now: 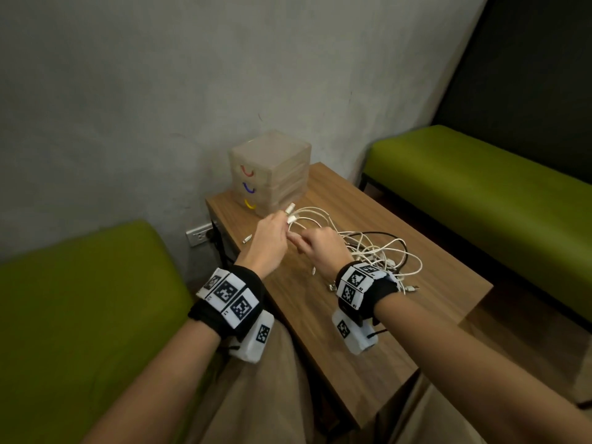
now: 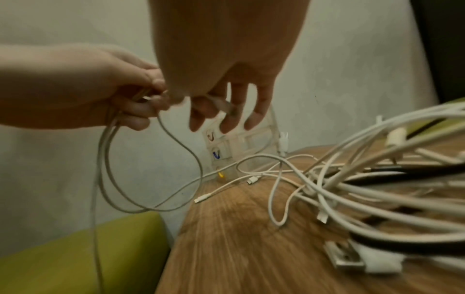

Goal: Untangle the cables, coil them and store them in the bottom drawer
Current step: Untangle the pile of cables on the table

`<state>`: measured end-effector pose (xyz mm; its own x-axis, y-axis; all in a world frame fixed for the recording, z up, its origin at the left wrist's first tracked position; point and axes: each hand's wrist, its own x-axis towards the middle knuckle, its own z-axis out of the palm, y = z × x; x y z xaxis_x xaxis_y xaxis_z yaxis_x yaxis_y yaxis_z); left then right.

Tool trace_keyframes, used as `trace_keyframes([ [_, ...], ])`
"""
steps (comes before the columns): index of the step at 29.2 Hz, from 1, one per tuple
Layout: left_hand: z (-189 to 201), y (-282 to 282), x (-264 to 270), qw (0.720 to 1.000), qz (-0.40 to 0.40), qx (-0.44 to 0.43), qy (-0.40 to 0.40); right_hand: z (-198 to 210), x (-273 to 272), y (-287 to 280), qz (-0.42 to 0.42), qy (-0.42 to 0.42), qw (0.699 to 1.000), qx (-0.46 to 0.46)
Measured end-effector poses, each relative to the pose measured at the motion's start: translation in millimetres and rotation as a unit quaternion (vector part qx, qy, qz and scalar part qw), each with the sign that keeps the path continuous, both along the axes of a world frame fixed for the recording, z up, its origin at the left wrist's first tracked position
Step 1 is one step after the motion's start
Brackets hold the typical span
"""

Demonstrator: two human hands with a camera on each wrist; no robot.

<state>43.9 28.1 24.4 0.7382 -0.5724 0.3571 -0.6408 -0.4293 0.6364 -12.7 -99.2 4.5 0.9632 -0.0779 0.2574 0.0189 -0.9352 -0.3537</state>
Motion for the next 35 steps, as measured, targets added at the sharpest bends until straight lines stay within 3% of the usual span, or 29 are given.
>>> trace_keyframes([
  [5, 17, 48, 15, 0.989, 0.097, -0.106, -0.043, 17, 14, 32, 0.143, -0.038, 0.984, 0.1],
  [9, 13, 82, 11, 0.969, 0.17, -0.174, -0.044, 19, 35, 77, 0.166, -0.039, 0.975, 0.142],
  [14, 10, 124, 11, 0.954, 0.204, -0.203, -0.08, 13, 44, 121, 0.143, 0.012, 0.984, 0.108],
  [17, 15, 139, 14, 0.939, 0.231, -0.236, -0.098, 7, 45, 134, 0.094, 0.162, 0.982, 0.04],
  [19, 21, 143, 19, 0.929, 0.24, -0.267, -0.088, 12, 42, 135, 0.054, 0.311, 0.948, -0.044],
  [21, 27, 144, 25, 0.928, 0.232, -0.282, -0.082, 23, 41, 129, 0.026, 0.353, 0.931, -0.092],
  [23, 31, 143, 27, 0.929, 0.216, -0.292, -0.073, 40, 41, 123, -0.014, 0.28, 0.956, -0.084],
  [26, 30, 138, 23, 0.933, 0.191, -0.293, -0.081, 60, 46, 123, -0.049, -0.006, 0.998, 0.045],
  [28, 27, 135, 20, 0.932, 0.186, -0.298, -0.094, 68, 49, 129, -0.037, -0.213, 0.972, 0.095],
  [29, 26, 134, 19, 0.929, 0.189, -0.302, -0.095, 71, 50, 131, -0.026, -0.264, 0.957, 0.118],
  [32, 24, 135, 21, 0.923, 0.218, -0.304, -0.089, 71, 58, 131, 0.019, -0.239, 0.948, 0.211],
  [33, 24, 136, 23, 0.92, 0.231, -0.308, -0.079, 68, 61, 129, 0.035, -0.208, 0.956, 0.206],
  [35, 27, 143, 30, 0.9, 0.27, -0.337, -0.06, 60, 63, 123, 0.082, -0.096, 0.986, 0.107],
])
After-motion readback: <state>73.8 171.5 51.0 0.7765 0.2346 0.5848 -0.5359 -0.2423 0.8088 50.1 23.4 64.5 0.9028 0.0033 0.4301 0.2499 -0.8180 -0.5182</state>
